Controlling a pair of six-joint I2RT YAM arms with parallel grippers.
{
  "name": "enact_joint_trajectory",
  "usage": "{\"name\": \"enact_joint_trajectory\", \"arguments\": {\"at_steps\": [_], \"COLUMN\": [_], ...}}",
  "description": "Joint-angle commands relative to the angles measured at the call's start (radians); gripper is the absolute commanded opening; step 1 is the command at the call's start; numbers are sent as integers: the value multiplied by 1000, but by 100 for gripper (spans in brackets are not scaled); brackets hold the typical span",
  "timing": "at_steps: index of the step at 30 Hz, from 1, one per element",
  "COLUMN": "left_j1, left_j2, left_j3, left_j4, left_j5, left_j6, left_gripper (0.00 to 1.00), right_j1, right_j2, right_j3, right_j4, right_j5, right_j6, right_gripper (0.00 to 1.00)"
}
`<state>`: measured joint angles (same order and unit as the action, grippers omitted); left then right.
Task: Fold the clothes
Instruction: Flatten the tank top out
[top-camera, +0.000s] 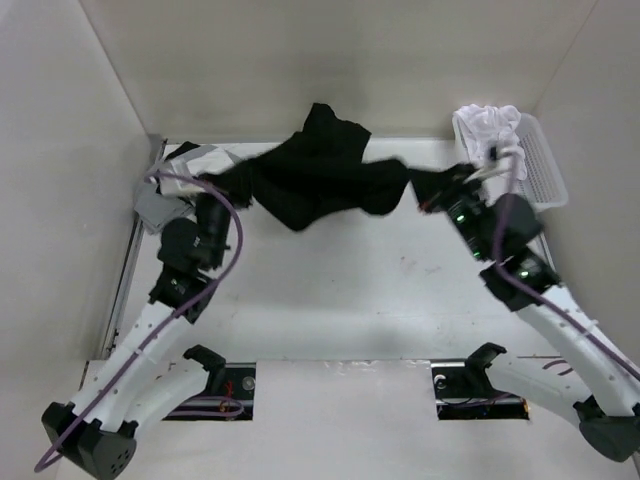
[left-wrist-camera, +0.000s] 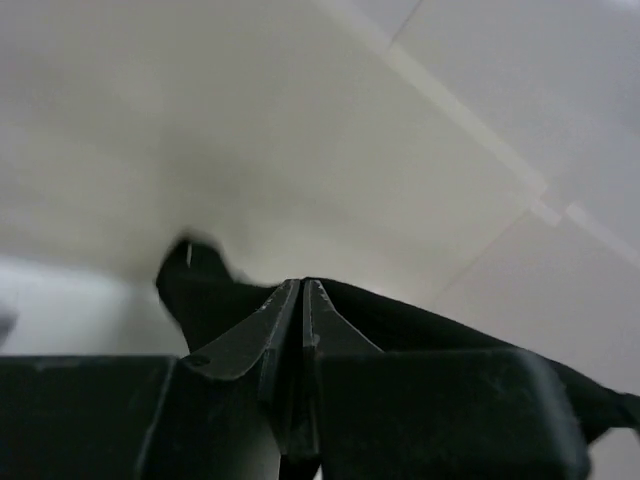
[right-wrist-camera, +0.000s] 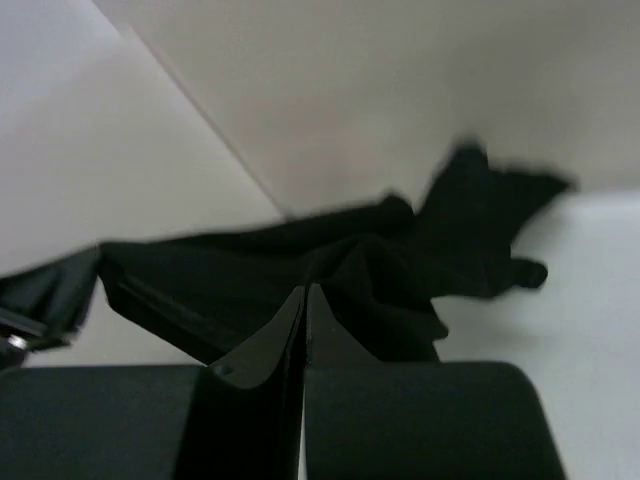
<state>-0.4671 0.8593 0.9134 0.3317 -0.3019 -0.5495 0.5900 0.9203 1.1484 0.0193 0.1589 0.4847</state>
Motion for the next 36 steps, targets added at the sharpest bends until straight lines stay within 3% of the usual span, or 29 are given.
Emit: {"name": "enact_joint_trajectory", "arguments": {"at_steps": [1, 5, 7, 8, 11, 15, 16, 20, 21, 32, 36], "left_j1": [-61, -101, -92, -80, -42, -46, -64, -150, -159, -253, -235], "left_j2": [-92, -274, -363, -400, -425, -223, -150, 110, 145, 386, 443], "left_j3": [-281, -513, -576, -596, -605, -558, -539, -470, -467, -403, -401], "left_j4": [-19, -107, -195, -241, -333, -301, -278, -257, -257, -209, -224], "left_j5": [-112, -181, -204, -224, -255, -214, -198, -226, -241, -238, -287], "left_j6": [-79, -145, -158, -164, -185, -188, -176, -129, -132, -66, -93], "left_gripper": [8, 27, 42, 44, 44, 39, 37, 32, 32, 26, 25], "right_j1": [67, 152, 162, 162, 158, 127, 113, 69, 69, 38, 38], "right_j2": [-6, -41, -25, -17, -40, -155, -159, -81, -57, 83, 83], "right_j3": [-281, -577, -669, -699, -736, -747, -747, -713, -710, -736, -754], "right_j4": [10, -47, -67, -74, -117, -125, -121, -114, -107, 57, 80], "right_j5": [7, 68, 68, 61, 62, 80, 80, 61, 67, 13, 8], "right_j6": [93, 210, 261, 270, 285, 295, 289, 255, 252, 249, 253], "right_gripper": [1, 4, 15, 22, 37, 44, 43, 11, 7, 17, 27]}}
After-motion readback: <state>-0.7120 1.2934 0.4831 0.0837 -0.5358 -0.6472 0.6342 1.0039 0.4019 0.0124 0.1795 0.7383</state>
